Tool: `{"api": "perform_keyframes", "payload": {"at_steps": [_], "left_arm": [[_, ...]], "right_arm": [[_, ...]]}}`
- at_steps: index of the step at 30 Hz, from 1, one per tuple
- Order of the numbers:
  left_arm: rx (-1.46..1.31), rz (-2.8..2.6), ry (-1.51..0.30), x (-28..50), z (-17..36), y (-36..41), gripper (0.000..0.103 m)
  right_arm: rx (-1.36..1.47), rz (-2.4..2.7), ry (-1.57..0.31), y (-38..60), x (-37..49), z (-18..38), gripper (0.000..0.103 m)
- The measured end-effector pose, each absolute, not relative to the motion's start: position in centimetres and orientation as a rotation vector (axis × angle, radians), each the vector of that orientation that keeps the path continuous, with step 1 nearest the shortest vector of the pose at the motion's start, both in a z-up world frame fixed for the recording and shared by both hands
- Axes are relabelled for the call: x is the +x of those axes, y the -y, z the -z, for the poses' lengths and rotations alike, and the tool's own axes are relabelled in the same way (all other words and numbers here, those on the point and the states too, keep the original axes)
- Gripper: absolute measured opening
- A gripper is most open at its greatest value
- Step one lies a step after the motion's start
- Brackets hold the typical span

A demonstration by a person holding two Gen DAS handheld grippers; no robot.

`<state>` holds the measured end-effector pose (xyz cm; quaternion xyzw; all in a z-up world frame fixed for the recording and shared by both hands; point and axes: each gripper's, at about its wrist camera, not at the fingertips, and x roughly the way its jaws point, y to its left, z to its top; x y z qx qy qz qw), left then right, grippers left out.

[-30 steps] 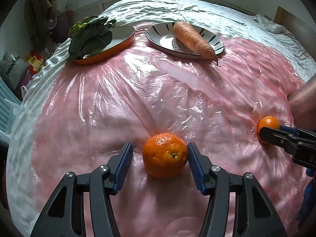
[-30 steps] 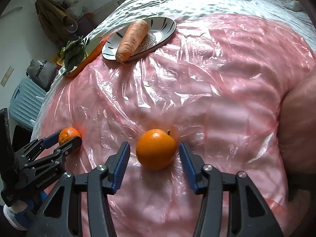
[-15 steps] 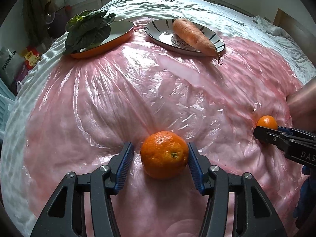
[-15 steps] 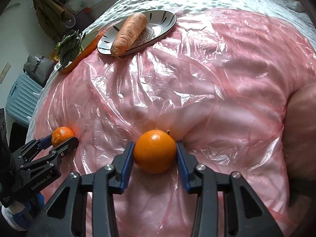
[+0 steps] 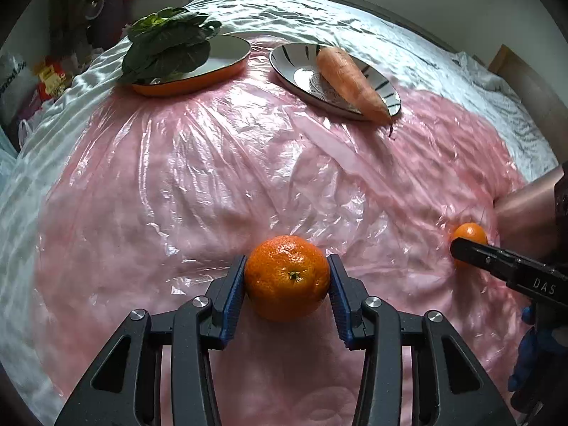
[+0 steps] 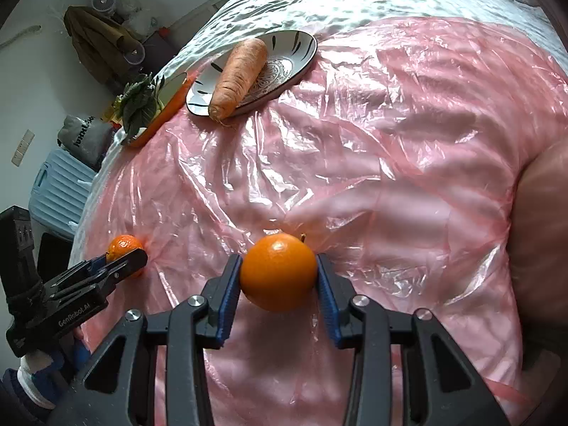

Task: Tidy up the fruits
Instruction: 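Grasp an orange with the left gripper while the right gripper grasps another orange, then lift both oranges and carry them past the kettle toward the green tray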

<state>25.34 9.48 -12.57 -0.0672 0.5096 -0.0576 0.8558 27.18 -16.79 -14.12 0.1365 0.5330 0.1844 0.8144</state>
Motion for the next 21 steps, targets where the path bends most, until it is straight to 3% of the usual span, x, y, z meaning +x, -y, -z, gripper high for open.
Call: {"api": "perform_keyframes", "payload": {"at_steps": [21], "left_arm": [[-0.181, 0.066, -1.026, 22.9, 9.9, -12.5, 0.039]], "right_arm": [[0.236, -0.444, -1.111, 15.7, 24.3, 11.5, 0.075]]}}
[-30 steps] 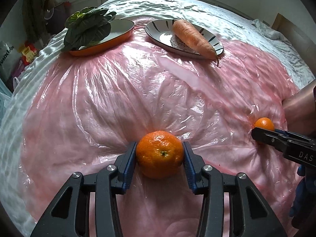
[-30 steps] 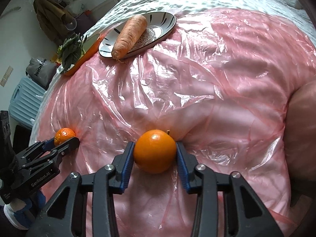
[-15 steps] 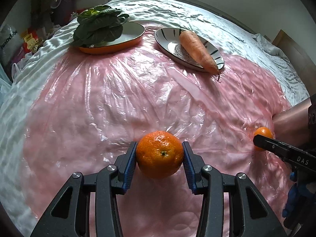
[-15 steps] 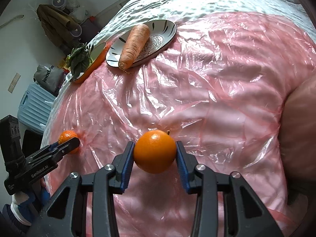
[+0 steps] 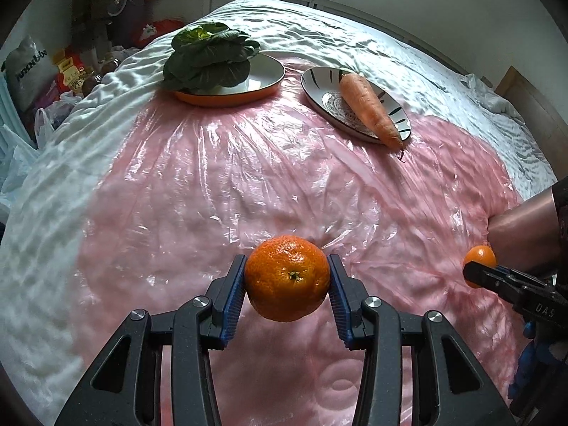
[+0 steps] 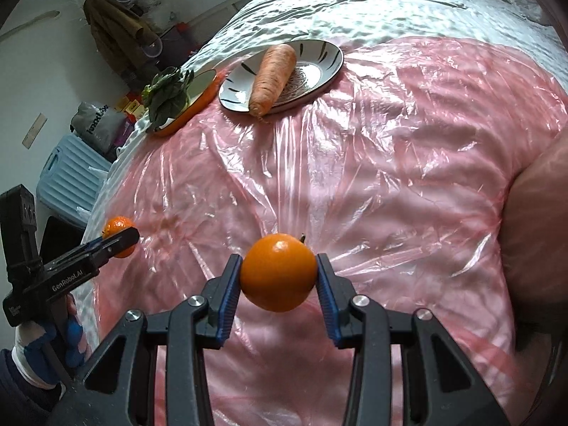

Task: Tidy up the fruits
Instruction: 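Lift both oranges and carry them past the kettle toward the green tray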

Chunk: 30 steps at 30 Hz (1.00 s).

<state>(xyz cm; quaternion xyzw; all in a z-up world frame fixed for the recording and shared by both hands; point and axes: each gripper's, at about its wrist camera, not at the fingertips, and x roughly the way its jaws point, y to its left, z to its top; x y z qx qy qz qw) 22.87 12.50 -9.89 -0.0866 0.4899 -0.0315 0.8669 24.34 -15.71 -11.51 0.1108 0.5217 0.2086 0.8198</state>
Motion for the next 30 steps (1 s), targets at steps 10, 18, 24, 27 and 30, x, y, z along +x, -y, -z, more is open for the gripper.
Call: {"api": "perform_keyframes", "payload": {"at_steps": [10, 18, 24, 27, 30], "left_arm": [[-0.178, 0.084, -1.003, 21.4, 8.7, -11.8, 0.039], [-0.161, 0.116, -0.998, 19.4, 7.5, -10.2, 0.039], [-0.145, 0.152, -1.017, 16.9, 7.3, -7.8, 0.039], [-0.128, 0.178, -1.025, 15.3, 7.1, -6.1, 0.039], [-0.122, 0.205, -1.03, 14.0, 6.9, -4.6, 0.039]], "right_arm": [[0.229, -0.423, -1.118, 16.8, 22.6, 11.5, 0.075], [0.214, -0.456, -1.119, 17.3, 19.8, 10.5, 0.075], [0.184, -0.48, -1.121, 18.0, 17.0, 9.9, 0.075], [0.187, -0.481, -1.131, 19.0, 15.5, 9.8, 0.075], [0.191, -0.474, -1.142, 20.2, 14.0, 9.8, 0.075]]}}
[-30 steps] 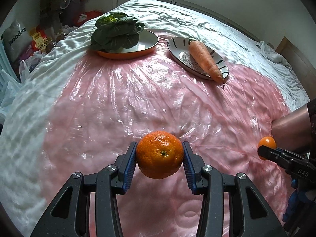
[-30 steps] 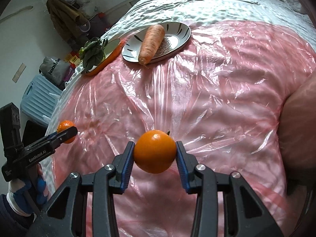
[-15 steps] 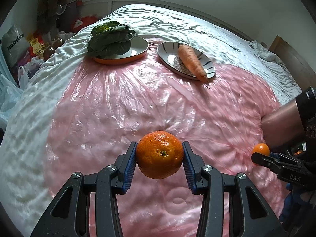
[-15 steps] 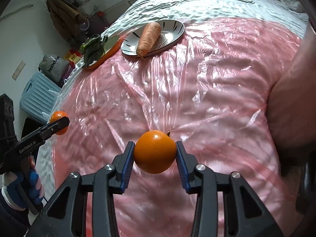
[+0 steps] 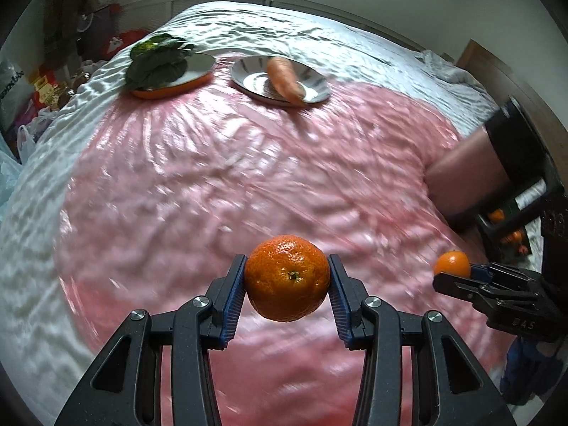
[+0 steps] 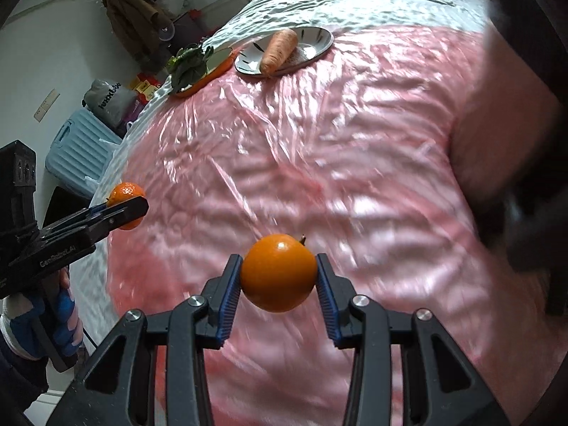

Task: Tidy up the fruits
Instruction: 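Lift both oranges and carry them past the kettle toward the green tray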

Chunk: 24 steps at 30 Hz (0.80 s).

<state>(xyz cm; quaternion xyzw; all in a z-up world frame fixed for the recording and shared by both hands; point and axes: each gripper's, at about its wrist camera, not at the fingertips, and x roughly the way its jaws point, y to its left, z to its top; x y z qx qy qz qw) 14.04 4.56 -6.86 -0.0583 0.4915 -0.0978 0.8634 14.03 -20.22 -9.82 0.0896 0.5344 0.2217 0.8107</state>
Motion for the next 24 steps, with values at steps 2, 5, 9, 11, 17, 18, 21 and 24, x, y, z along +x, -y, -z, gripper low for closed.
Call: {"api": "perform_keyframes", "payload": {"at_steps": [2, 5, 9, 11, 17, 18, 21, 24], "left_arm": [[-0.117, 0.228, -1.034, 13.1, 6.6, -3.2, 0.039], [-0.111, 0.263, -1.039, 12.1, 6.3, -1.3, 0.039], [-0.083, 0.324, -1.046, 10.9, 5.9, 1.9, 0.039], [-0.073, 0.357, -1.05, 10.4, 5.7, 3.8, 0.039], [-0.036, 0.484, -1.059, 8.9, 5.2, 10.9, 0.039], [-0.036, 0.501, -1.063, 8.8, 5.1, 11.9, 0.039], [-0.031, 0.567, -1.064, 8.6, 4.9, 15.9, 0.039], [-0.026, 0.631, -1.065, 8.6, 4.9, 20.4, 0.039]], "right_arm": [[0.197, -0.461, -1.148, 21.5, 13.0, 9.8, 0.075], [0.208, -0.438, -1.154, 23.3, 11.9, 9.8, 0.075], [0.214, -0.394, -1.152, 26.5, 10.5, 9.4, 0.075], [0.217, -0.375, -1.15, 27.9, 10.1, 9.3, 0.075], [0.23, -0.276, -1.136, 34.4, 8.5, 8.4, 0.075], [0.231, -0.257, -1.131, 35.7, 8.4, 8.2, 0.075], [0.238, -0.203, -1.114, 39.1, 8.1, 7.7, 0.075], [0.239, -0.143, -1.09, 43.3, 7.9, 7.2, 0.075]]}}
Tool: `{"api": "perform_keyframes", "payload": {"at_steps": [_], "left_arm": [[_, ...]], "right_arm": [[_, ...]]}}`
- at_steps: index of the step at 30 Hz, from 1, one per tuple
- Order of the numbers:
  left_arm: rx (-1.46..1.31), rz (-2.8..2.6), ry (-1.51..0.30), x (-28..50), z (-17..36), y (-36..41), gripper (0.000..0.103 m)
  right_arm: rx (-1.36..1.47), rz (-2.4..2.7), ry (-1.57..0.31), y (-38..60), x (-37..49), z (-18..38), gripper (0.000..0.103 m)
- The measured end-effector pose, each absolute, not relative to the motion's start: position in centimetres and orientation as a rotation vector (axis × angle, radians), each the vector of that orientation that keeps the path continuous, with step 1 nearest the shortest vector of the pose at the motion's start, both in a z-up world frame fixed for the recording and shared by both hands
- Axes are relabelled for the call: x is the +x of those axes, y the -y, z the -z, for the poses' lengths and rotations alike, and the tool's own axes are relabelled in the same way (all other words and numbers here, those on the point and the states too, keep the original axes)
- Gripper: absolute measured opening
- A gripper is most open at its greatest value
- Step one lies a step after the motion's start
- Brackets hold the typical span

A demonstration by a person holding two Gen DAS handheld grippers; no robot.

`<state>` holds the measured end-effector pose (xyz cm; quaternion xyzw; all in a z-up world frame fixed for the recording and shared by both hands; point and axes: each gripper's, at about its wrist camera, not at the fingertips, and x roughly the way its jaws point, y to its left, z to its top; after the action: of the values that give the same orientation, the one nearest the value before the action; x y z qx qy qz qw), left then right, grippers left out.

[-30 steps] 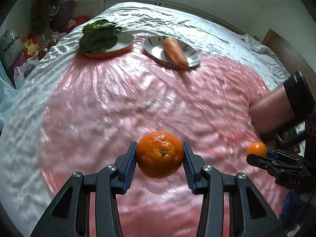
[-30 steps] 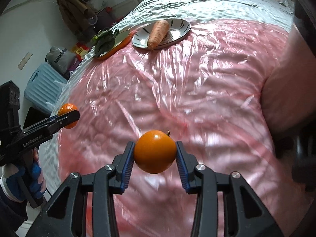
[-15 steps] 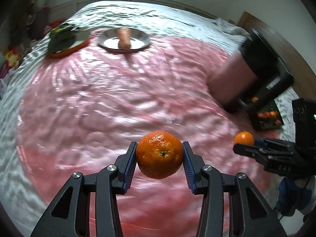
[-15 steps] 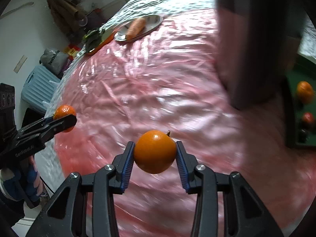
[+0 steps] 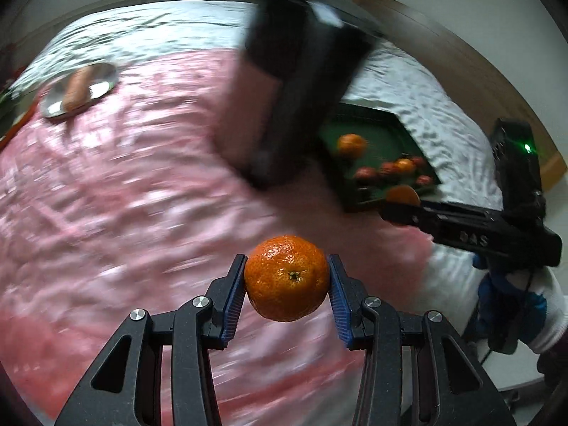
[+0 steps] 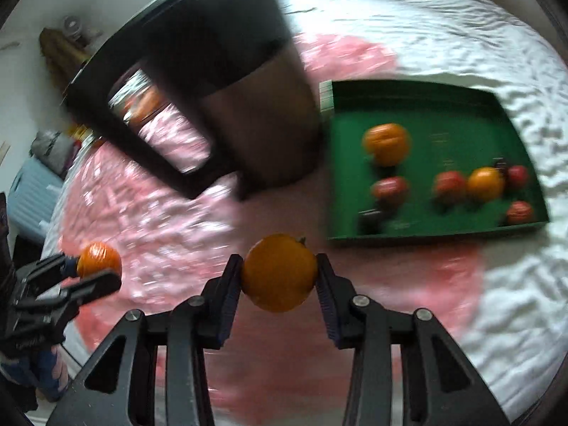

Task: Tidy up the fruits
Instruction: 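Lift both oranges and carry them past the kettle toward the green tray, then lower the oranges into the green tray and open both grippers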

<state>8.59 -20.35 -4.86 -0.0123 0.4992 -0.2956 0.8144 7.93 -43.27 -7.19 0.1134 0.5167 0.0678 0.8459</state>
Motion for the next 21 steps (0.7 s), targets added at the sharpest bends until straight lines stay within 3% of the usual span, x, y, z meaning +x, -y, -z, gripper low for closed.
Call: {"api": "perform_keyframes", "payload": {"at_steps": [12, 21], "left_arm": [[-0.009, 0.783, -1.032, 12.9, 5.0, 38.0, 0.039], [0.026, 0.763, -1.01, 17.7, 6.4, 45.3, 0.039]], "right_arm": [[0.264, 0.055, -0.994, 58.4, 9.3, 6.9, 0.075], [0.261, 0.062, -0.942, 64.7, 13.2, 7.8, 0.075]]}}
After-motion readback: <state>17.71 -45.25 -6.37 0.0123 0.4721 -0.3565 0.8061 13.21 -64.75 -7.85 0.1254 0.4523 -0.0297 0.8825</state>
